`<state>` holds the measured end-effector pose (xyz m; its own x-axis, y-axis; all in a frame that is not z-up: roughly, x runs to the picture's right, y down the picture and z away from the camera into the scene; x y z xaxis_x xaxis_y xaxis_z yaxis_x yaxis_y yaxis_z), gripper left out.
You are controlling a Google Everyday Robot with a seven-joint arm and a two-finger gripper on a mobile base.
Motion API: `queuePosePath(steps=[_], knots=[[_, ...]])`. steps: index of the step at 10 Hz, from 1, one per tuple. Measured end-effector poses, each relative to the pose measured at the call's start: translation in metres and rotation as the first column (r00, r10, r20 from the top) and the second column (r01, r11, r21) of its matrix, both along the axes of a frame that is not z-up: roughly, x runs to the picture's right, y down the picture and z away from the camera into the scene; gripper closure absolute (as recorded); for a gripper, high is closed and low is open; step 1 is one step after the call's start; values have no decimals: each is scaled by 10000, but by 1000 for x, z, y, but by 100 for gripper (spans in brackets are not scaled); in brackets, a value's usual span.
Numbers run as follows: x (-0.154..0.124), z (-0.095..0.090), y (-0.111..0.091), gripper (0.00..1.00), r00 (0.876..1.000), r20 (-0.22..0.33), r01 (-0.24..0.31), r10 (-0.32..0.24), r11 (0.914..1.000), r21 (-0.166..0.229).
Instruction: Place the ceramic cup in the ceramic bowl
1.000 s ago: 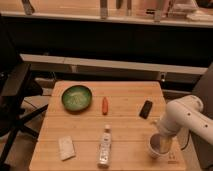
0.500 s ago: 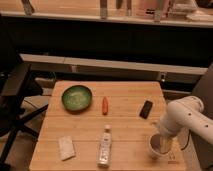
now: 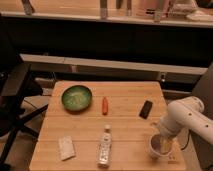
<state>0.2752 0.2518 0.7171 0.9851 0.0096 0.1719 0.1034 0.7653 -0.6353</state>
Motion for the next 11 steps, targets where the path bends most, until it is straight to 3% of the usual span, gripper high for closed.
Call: queuePosePath(steps=[11], knots=[[3, 4, 3, 20, 9997, 151, -166, 168, 9997, -151]])
